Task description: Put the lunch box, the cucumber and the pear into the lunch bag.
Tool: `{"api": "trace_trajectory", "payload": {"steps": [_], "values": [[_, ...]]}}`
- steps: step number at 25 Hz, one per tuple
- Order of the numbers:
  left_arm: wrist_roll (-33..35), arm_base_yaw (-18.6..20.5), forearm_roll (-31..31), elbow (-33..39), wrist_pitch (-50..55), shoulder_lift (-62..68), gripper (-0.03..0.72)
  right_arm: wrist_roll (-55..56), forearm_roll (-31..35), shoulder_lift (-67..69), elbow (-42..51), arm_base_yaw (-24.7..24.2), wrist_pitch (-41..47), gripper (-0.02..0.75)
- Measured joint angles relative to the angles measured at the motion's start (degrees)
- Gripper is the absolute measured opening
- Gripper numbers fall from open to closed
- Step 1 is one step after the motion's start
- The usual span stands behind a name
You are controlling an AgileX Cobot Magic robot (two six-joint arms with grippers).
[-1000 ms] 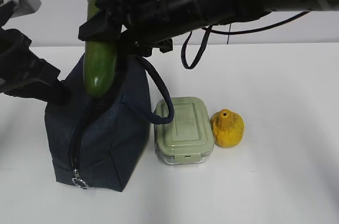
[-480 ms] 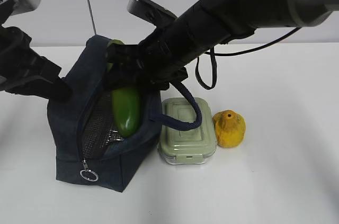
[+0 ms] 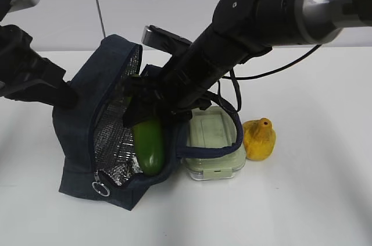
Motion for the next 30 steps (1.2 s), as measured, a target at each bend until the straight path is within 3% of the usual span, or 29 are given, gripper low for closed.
{"api": "trace_trajectory", "payload": {"steps": [4,7,14,17,19,24,30], "values": [[0.0,0.0,0.1,0.0,0.2,0.0,0.018,-8.5,7.4,0.1,0.0,0.2,1.3,0.519],[0.0,0.0,0.1,0.0,0.2,0.0,0.018,-10.7,9.1,0.1,0.0,0.2,2.2,0.608],[0.1,0.0,0.1,0.0,0.6,0.0,0.018,-11.6,6.8,-3.8,-0.4,-0.4,2.9,0.594],[0.1,0.0,0.4,0.0,0.7,0.0,0.018,-9.6,-1.0,-7.6,-1.9,-1.2,4.7,0.591],[0.1,0.0,0.5,0.0,0.8,0.0,0.018,-5.5,-9.6,-10.7,-2.6,-1.9,5.6,0.591],[0.1,0.0,0.5,0.0,1.0,0.0,0.018,9.6,-36.0,-14.1,-2.7,-3.1,10.6,0.590],[0.1,0.0,0.5,0.0,1.1,0.0,0.018,17.5,-51.8,-11.8,-2.7,-3.2,17.0,0.589]]}}
